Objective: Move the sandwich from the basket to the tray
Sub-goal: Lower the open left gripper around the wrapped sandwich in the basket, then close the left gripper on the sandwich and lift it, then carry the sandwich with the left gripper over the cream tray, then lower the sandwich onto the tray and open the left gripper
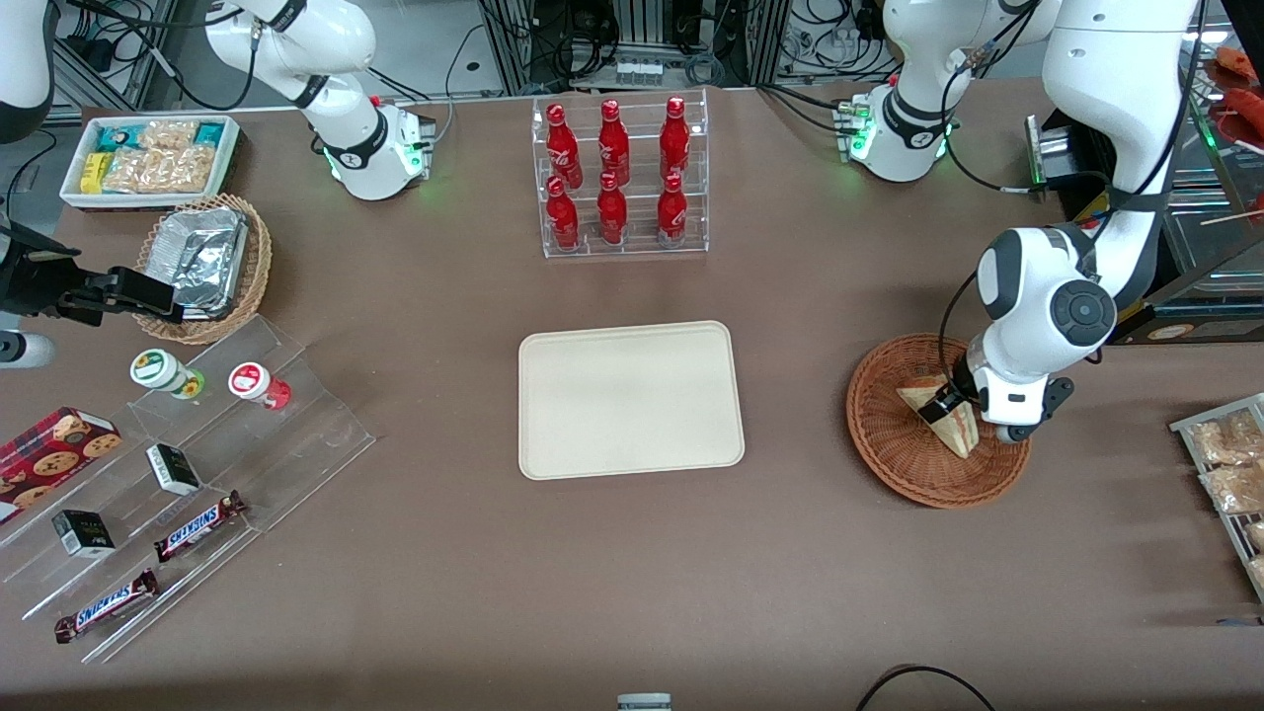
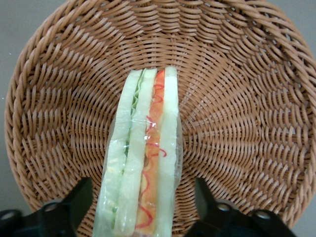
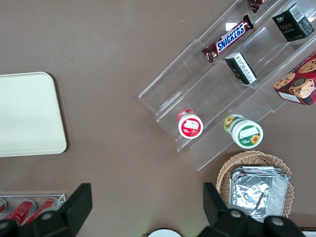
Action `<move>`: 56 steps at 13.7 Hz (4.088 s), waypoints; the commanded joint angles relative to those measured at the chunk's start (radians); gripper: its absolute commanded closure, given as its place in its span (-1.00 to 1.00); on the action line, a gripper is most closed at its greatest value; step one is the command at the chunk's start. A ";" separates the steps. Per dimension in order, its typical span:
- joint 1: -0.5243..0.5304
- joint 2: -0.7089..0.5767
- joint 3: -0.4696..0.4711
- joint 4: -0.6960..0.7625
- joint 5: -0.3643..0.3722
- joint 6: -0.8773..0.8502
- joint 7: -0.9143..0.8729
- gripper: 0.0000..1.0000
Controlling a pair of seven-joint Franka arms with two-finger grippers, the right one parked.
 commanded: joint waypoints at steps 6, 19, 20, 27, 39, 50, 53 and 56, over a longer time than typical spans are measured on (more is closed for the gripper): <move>-0.012 -0.129 -0.017 0.036 0.014 -0.240 0.001 1.00; -0.439 0.015 -0.071 0.285 0.002 -0.400 0.018 1.00; -0.467 0.033 -0.073 0.306 0.002 -0.400 0.005 1.00; -0.616 0.242 -0.073 0.570 -0.001 -0.400 -0.031 1.00; -0.714 0.638 -0.073 1.149 -0.028 -0.595 -0.180 1.00; -0.717 0.667 -0.061 1.166 -0.002 -0.575 -0.185 1.00; -0.719 0.675 -0.062 1.166 -0.001 -0.550 -0.248 1.00; -0.719 0.679 -0.061 1.166 0.001 -0.546 -0.249 1.00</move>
